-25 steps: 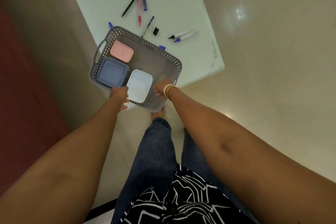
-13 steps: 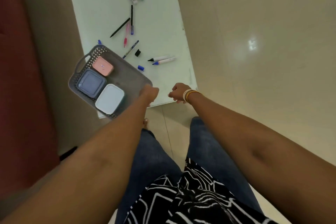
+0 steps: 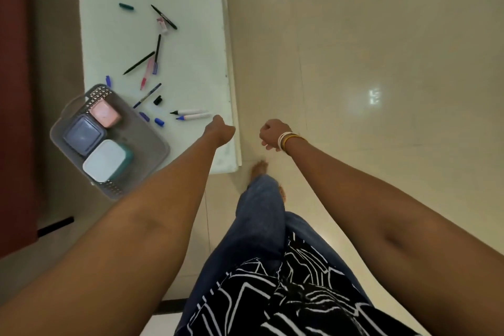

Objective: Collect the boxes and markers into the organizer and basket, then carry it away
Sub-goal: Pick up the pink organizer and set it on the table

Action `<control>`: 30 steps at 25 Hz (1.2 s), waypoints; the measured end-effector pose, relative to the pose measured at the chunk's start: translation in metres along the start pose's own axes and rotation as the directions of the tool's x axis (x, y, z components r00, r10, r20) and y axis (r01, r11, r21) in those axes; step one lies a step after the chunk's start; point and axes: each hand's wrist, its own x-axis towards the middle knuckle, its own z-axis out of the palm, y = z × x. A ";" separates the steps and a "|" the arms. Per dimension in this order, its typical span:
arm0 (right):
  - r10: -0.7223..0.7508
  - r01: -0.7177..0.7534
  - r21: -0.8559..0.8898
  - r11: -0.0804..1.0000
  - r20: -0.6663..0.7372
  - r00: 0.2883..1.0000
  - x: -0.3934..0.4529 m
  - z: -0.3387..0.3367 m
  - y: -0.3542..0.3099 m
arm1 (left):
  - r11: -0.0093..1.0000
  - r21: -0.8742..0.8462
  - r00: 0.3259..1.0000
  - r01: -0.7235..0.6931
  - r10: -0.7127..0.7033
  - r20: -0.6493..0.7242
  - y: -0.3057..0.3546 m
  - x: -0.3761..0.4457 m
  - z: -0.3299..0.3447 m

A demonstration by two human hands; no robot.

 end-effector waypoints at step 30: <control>-0.015 0.147 -0.450 0.881 0.283 0.959 0.480 -0.343 -0.358 | 0.843 -0.498 0.901 0.203 -0.360 -0.241 0.432 0.394 -0.263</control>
